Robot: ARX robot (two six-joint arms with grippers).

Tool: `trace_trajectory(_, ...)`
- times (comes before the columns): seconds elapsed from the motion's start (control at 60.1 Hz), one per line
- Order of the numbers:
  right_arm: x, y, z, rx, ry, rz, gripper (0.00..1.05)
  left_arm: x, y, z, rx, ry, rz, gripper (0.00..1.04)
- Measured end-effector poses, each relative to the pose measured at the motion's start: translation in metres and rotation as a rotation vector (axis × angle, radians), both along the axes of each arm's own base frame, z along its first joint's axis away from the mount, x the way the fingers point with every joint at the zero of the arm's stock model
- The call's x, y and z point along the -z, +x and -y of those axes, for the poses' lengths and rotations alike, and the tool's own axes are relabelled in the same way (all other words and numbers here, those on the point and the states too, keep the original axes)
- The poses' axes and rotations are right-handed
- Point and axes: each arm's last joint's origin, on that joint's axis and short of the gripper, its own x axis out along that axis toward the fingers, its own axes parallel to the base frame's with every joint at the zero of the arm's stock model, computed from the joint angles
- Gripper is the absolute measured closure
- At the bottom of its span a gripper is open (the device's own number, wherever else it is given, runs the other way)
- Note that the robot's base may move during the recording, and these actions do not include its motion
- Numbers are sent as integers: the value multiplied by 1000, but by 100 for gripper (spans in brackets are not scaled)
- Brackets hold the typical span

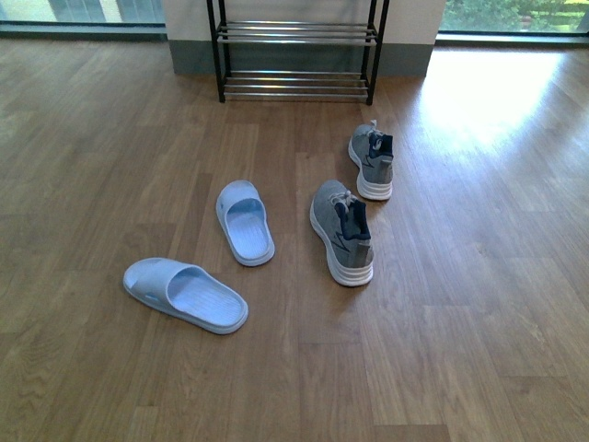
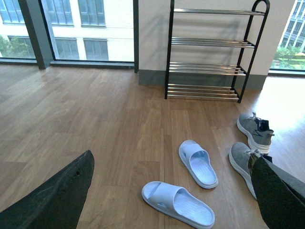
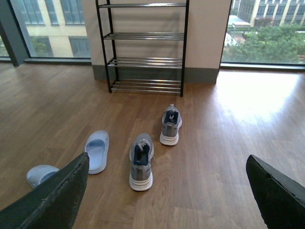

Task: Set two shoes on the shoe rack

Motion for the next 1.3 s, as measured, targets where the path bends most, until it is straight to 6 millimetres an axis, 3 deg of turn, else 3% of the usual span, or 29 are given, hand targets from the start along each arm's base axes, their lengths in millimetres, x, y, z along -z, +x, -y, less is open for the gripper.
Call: trace_trajectory(1.298,0,0,0,0,0,0,9,0,0,0,0,0,0,9)
